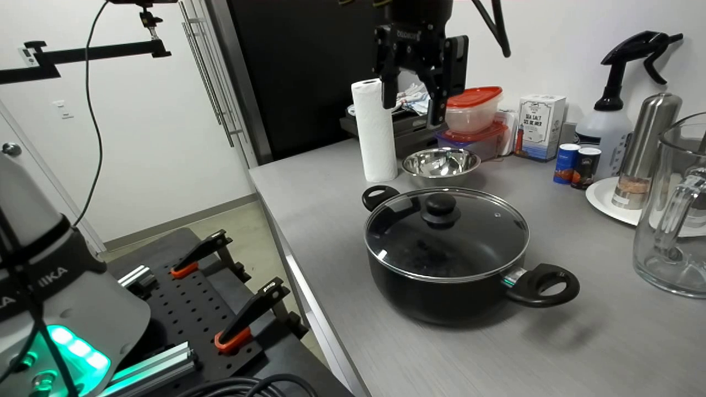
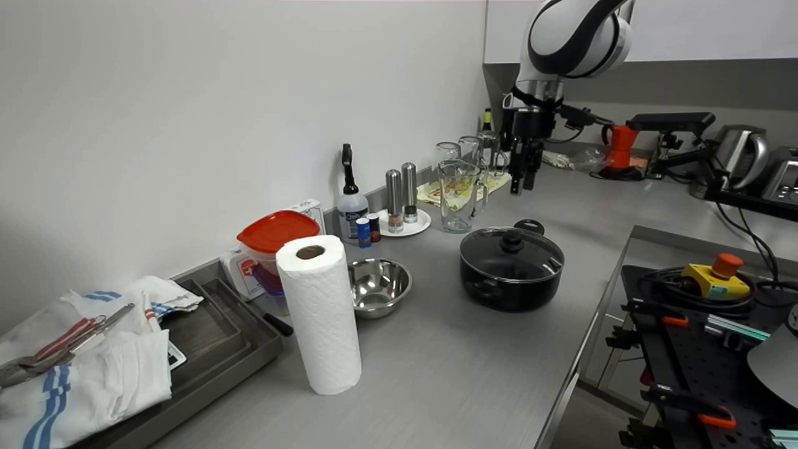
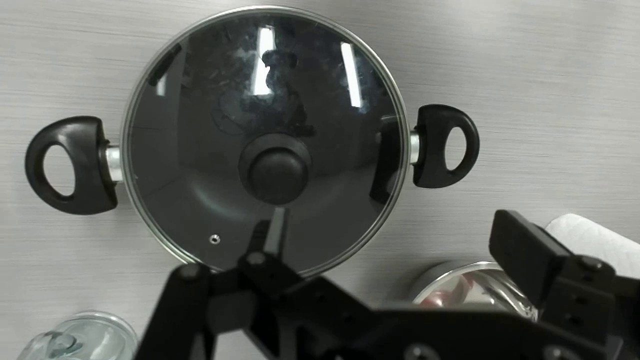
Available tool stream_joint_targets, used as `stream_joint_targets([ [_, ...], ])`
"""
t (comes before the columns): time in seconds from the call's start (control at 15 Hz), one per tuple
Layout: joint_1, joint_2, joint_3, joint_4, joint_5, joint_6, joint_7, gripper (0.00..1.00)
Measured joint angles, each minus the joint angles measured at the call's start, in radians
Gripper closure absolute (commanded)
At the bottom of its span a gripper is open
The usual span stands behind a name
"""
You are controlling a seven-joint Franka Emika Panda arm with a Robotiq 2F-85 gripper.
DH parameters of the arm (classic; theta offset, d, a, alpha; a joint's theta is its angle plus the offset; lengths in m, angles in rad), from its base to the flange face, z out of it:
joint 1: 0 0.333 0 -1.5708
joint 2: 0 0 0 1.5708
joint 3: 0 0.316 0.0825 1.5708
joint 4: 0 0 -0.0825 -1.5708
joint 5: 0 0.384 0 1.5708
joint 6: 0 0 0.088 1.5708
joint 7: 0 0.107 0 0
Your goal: Put the glass lid on the counter.
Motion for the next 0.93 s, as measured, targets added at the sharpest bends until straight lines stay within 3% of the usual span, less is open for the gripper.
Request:
stream_joint_targets([
  [0.93,-0.053,0.230,0.047,0.038,0.004,0.217,0.062,0.00],
])
